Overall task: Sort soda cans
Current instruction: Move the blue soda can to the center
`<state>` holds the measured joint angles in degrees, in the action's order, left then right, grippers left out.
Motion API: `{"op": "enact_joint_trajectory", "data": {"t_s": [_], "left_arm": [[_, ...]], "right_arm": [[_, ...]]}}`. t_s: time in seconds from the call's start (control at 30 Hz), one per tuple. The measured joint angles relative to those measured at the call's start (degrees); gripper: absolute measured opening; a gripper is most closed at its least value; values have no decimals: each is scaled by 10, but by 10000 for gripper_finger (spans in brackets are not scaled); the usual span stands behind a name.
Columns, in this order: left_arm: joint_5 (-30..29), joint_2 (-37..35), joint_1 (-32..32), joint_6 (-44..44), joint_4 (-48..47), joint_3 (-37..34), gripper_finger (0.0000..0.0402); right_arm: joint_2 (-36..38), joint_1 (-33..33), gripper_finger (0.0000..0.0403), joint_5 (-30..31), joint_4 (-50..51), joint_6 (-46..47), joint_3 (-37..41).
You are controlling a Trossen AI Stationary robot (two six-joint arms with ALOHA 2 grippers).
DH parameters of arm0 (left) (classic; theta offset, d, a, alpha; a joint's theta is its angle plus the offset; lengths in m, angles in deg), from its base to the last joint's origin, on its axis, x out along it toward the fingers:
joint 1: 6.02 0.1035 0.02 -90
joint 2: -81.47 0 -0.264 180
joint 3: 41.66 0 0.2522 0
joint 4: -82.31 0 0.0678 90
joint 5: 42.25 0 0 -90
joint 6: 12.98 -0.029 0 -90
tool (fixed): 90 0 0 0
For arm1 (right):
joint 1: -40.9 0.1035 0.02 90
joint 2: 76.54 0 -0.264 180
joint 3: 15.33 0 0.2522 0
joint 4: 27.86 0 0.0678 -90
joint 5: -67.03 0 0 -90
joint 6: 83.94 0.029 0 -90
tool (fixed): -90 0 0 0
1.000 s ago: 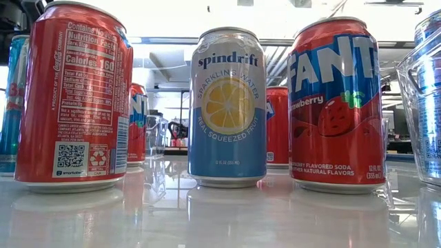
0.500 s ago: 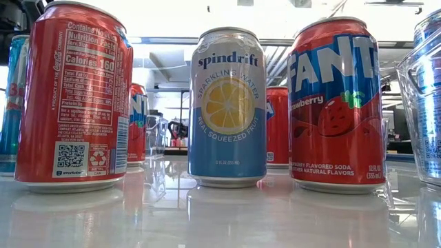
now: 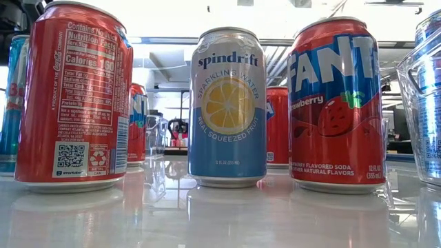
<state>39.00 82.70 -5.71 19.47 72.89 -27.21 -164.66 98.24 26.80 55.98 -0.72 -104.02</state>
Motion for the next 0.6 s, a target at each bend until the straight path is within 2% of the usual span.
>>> {"op": "enact_joint_trajectory", "data": {"t_s": [0.2,0.27,0.33,0.37,0.43,0.5,0.6], "left_arm": [[-40,0,1,-41,20,0,1],[-32,0,2,-86,93,0,1],[13,0,0,-128,201,1,7],[40,0,-2,-146,250,8,12],[79,0,-10,-179,288,37,28],[97,11,-20,-213,262,81,47],[98,64,-40,-264,194,143,80]], "right_arm": [[0,-105,325,-16,-174,-330,1],[0,-133,326,-39,-227,-428,1],[2,-157,326,-63,-256,-492,1],[4,-166,326,-75,-259,-513,1],[11,-181,326,-89,-257,-535,1],[20,-186,326,-92,-245,-534,1],[37,-177,326,-89,-224,-509,1]]}}
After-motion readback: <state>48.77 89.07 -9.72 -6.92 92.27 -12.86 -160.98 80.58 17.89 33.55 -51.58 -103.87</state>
